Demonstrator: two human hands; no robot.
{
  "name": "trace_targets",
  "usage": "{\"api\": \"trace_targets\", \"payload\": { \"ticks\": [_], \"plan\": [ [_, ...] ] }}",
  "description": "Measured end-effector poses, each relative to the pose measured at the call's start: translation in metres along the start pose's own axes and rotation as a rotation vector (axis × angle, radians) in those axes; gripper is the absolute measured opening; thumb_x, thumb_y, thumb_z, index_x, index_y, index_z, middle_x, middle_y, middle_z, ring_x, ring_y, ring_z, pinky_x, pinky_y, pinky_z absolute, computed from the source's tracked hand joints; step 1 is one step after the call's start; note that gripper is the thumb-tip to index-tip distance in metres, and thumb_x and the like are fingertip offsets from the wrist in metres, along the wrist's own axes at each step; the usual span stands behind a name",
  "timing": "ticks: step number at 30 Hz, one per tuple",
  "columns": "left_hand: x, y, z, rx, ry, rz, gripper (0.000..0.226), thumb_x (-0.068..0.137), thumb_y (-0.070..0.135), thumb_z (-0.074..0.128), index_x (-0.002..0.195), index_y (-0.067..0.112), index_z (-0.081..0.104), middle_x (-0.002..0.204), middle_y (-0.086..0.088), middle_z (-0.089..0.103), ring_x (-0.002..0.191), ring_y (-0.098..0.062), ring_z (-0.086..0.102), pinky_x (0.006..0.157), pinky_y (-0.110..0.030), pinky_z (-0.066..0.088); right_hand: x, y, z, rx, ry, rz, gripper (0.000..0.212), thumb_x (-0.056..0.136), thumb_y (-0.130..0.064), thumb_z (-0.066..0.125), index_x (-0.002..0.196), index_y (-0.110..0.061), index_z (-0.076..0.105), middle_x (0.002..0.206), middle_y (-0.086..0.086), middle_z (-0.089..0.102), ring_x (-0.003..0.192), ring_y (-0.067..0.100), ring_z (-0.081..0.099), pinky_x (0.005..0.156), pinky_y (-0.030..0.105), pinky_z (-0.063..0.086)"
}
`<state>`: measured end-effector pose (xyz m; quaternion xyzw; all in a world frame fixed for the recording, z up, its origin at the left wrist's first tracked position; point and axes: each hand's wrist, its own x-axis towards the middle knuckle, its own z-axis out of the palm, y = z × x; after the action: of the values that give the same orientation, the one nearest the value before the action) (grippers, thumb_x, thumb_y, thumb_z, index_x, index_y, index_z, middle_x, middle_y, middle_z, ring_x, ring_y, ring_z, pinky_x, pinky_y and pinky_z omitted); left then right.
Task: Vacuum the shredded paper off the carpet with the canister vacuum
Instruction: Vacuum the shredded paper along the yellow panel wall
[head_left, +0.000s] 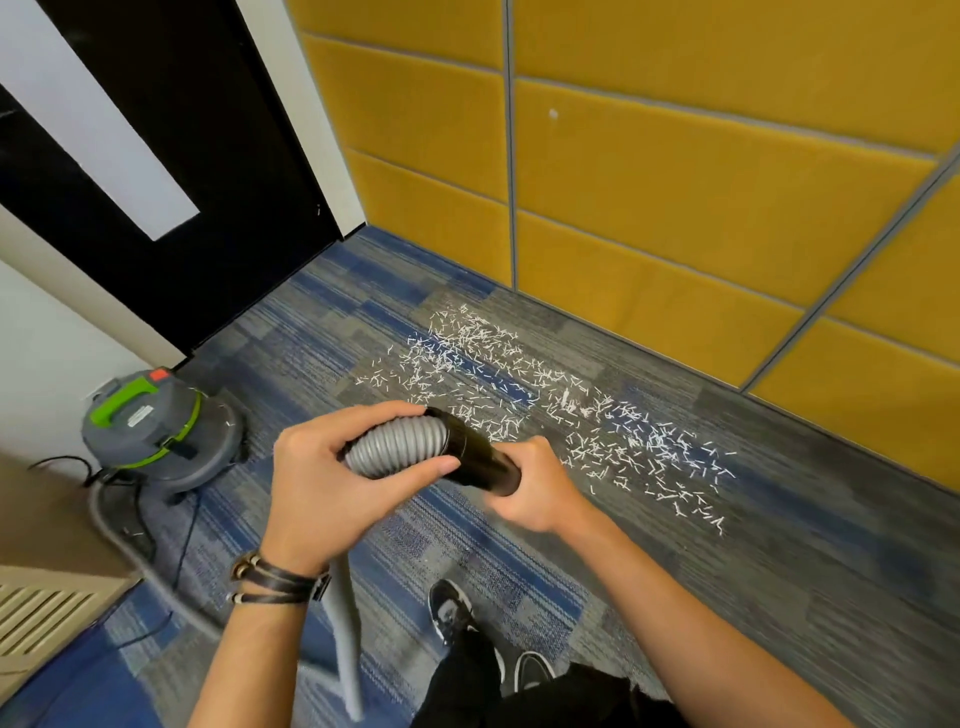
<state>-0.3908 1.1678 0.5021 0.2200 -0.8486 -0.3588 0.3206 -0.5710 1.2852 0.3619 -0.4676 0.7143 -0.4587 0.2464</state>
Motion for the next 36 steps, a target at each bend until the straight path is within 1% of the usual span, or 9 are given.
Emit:
{"api": "trace_targets", "payload": {
  "ticks": [2,4,7,11,14,21,25,28,36],
  "plan": [
    [0.008,-0.004,0.003,-0.013,-0.023,-0.024,0.049,0.067,0.054,0.093,0.105,0.026,0.082,0.101,0.013,0.080,0.094,-0.010,0.077,0.087,-0.040,0.063,0.009,0.006,-0.001,-0.017,-0.035,0.028,0.029,0.074,-0.013,0.074,0.060,-0.025,0.052,0.049,-0.005,0.054,0.044,0.012,0.055,0.046,0.026,0.040],
    [0.016,-0.010,0.003,-0.032,-0.036,-0.034,0.051,0.065,0.055,0.093,0.105,0.025,0.082,0.101,0.012,0.080,0.093,-0.011,0.077,0.086,-0.043,0.063,0.014,0.008,-0.001,-0.031,-0.062,0.049,0.026,0.075,-0.014,0.076,0.062,-0.020,0.055,0.051,-0.002,0.056,0.045,0.012,0.055,0.049,0.023,0.041],
    [0.028,-0.014,0.002,-0.055,-0.043,-0.009,0.052,0.063,0.056,0.093,0.104,0.026,0.082,0.100,0.014,0.080,0.093,-0.009,0.077,0.086,-0.036,0.063,0.016,0.006,-0.004,0.003,-0.030,0.045,0.020,0.069,-0.013,0.070,0.060,-0.014,0.053,0.051,-0.003,0.052,0.045,0.009,0.046,0.052,0.020,0.034],
    [0.049,-0.019,0.007,-0.081,-0.013,0.005,0.050,0.065,0.055,0.092,0.105,0.027,0.082,0.100,0.015,0.080,0.093,-0.006,0.076,0.087,-0.030,0.061,0.033,0.004,-0.018,-0.009,0.036,0.012,0.034,0.066,-0.011,0.069,0.056,-0.033,0.045,0.046,-0.015,0.046,0.043,0.008,0.044,0.048,0.017,0.030],
    [0.068,-0.029,0.005,-0.094,-0.008,0.006,0.051,0.065,0.054,0.092,0.105,0.024,0.082,0.100,0.012,0.080,0.093,-0.010,0.077,0.086,-0.036,0.062,0.054,0.002,-0.023,-0.048,0.057,-0.023,0.041,0.067,-0.009,0.070,0.058,-0.037,0.042,0.048,-0.019,0.049,0.043,0.007,0.046,0.049,0.012,0.028],
    [0.111,-0.056,0.015,-0.129,-0.101,0.019,0.050,0.064,0.052,0.094,0.104,0.024,0.082,0.100,0.015,0.080,0.093,-0.007,0.077,0.087,-0.029,0.060,0.095,0.017,-0.023,-0.013,0.056,0.024,0.035,0.069,-0.007,0.070,0.061,-0.034,0.048,0.049,-0.015,0.047,0.044,0.006,0.046,0.050,0.013,0.030],
    [0.127,-0.069,0.019,-0.172,-0.140,0.016,0.051,0.060,0.053,0.094,0.102,0.026,0.082,0.099,0.017,0.080,0.092,-0.007,0.076,0.085,-0.022,0.058,0.099,0.029,-0.024,-0.012,0.058,0.027,0.022,0.068,-0.007,0.070,0.061,-0.020,0.053,0.051,-0.010,0.048,0.045,0.006,0.043,0.049,0.018,0.031],
    [0.141,-0.078,0.016,-0.187,-0.105,0.014,0.051,0.063,0.051,0.094,0.103,0.023,0.082,0.100,0.014,0.080,0.092,-0.008,0.077,0.085,-0.027,0.060,0.113,0.028,-0.027,-0.060,0.102,0.023,0.013,0.067,-0.015,0.068,0.062,-0.016,0.055,0.050,-0.006,0.050,0.044,0.008,0.042,0.047,0.022,0.032],
    [0.173,-0.088,0.000,-0.130,-0.130,0.061,0.048,0.065,0.057,0.091,0.104,0.032,0.081,0.101,0.019,0.078,0.092,-0.003,0.076,0.084,-0.027,0.061,0.148,0.024,-0.013,-0.016,0.112,0.068,0.026,0.070,-0.003,0.077,0.062,-0.015,0.055,0.052,-0.012,0.047,0.046,0.006,0.040,0.048,0.025,0.032]
  ]
}}
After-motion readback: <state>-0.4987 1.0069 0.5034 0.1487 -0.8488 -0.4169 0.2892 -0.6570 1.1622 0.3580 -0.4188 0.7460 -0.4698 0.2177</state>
